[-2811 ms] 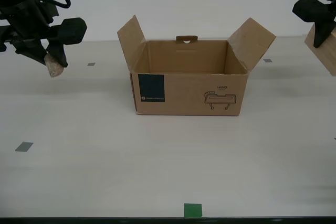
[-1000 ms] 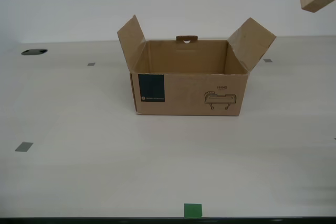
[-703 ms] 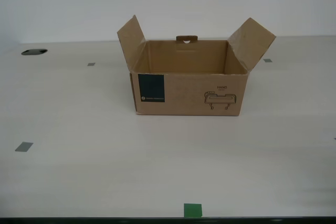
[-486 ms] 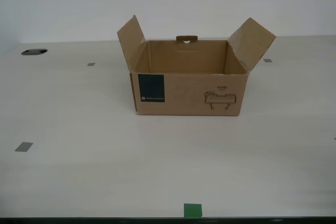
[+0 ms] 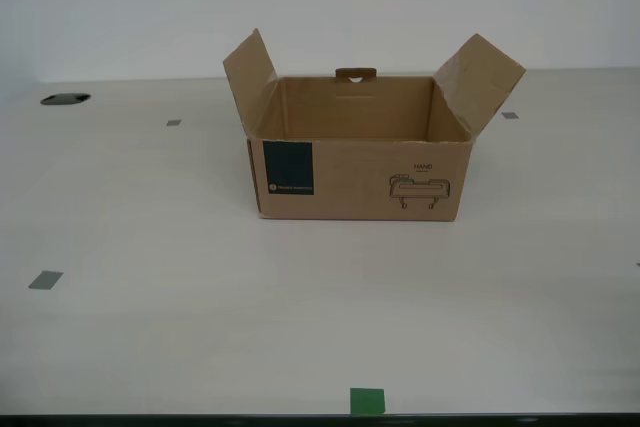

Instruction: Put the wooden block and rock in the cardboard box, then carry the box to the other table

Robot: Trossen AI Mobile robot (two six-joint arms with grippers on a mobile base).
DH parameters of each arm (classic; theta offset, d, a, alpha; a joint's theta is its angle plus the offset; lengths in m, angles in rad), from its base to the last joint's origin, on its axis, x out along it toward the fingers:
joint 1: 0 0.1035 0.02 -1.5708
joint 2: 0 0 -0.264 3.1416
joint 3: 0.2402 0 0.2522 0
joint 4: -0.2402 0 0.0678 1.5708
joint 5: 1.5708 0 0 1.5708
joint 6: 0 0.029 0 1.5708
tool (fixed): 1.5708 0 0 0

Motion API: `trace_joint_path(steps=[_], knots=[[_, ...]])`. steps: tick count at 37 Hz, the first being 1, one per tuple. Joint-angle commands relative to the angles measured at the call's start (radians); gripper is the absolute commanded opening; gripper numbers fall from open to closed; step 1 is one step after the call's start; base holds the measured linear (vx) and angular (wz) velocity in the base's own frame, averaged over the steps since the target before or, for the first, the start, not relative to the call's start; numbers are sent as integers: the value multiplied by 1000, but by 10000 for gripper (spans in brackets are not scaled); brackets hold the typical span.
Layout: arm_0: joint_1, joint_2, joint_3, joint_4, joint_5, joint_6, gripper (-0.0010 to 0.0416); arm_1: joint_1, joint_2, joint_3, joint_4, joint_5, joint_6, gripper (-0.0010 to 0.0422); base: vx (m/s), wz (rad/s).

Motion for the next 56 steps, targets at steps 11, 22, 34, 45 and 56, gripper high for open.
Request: trace_joint_path(steps=[11, 22, 34, 45, 56], knots=[[86, -1, -63, 52, -7, 2, -1, -2, 34, 2, 21, 15, 102, -1, 0, 0], [119, -1, -127, 104, -6, 6, -1, -3, 131, 3, 30, 67, 166, -1, 0, 0], [138, -1, -252, 249, -7, 36, -1, -2, 164, 2, 47, 164, 190, -1, 0, 0], [169, -1, -369, 418, -6, 59, -1, -3, 229, 0, 62, 200, 212, -1, 0, 0], [179, -1, -477, 544, -6, 60, -1, -3, 293, 0, 77, 226, 232, -1, 0, 0]])
